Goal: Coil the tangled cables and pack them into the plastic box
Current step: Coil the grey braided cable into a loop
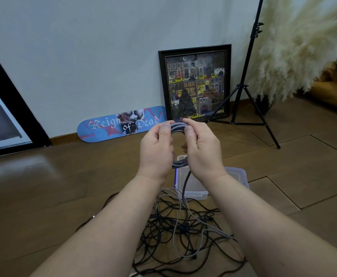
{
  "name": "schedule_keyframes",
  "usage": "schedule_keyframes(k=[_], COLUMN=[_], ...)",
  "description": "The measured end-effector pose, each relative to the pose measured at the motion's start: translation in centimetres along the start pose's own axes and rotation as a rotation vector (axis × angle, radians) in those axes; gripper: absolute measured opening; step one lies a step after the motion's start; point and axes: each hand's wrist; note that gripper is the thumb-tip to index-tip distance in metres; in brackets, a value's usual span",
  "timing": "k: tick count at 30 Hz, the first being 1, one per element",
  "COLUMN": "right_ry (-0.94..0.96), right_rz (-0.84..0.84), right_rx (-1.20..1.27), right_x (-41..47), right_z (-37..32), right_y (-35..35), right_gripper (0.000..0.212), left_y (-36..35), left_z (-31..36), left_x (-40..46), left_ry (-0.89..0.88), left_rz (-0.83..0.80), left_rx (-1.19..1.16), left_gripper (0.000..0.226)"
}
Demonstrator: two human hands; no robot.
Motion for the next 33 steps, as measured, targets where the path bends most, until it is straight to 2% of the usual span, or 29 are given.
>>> schedule_keyframes(k=[2,5,7,10,16,20,23,26,29,33], right_ry=[0.079,0.101,0.125,0.11,0.089,0.072,0.049,-0.079,-0.255,-0.378], right_rz=[-0.224,-0.47,-0.508,-0.483,-0.344,-0.322,-0.376,-0.497,-0.536,-0.439], right_rx=[-0.071,-0.157,-0.199,-0.237,-0.185,-0.203,-0.197,-0.078,0.027,-0.012], right_x=[0.1,-0.1,-0.2,0.0,0.2,0.1,0.2,0.3,0.2,1.0], right_z=[-0.2,-0.7,-0.9,-1.1,-0.8,-0.7,-0.7,-0.7,-0.4,0.9], right_y=[0.9,1.8,2.1,2.1,2.1,1.8,1.6,1.7,2.2,4.0], right_gripper=[0.056,0.097,0.111,0.118,0.108,0.109,0.113,0.115,0.088,0.037], left_y=[0.3,0.6,0.5,0.5,0.2,0.3,0.5,0.8,1.7,4.2], left_z=[0.0,0.2,0.3,0.4,0.5,0.5,0.6,0.7,1.1,1.2], left_x=[0.4,0.8,0.8,0.7,0.4,0.4,0.4,0.9,2.1,4.3], left_ry=[-0.02,0.016,0.046,0.063,0.115,0.108,0.101,0.092,0.056,0.018], left_rz=[0.046,0.073,0.076,0.07,0.039,0.026,0.055,0.13,0.262,0.553], left_rx=[0.023,-0.019,-0.046,-0.056,-0.116,-0.1,-0.084,-0.113,-0.141,-0.104], left_gripper=[0.024,0.024,0.024,0.024,0.024,0.02,0.016,0.016,0.02,0.027])
Point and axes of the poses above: each hand's wrist, its own x-axis towards the middle knuckle, its own y-axis out of the back of the hand, z = x × y, and after that the axes turned 7 degrees about z, right-handed
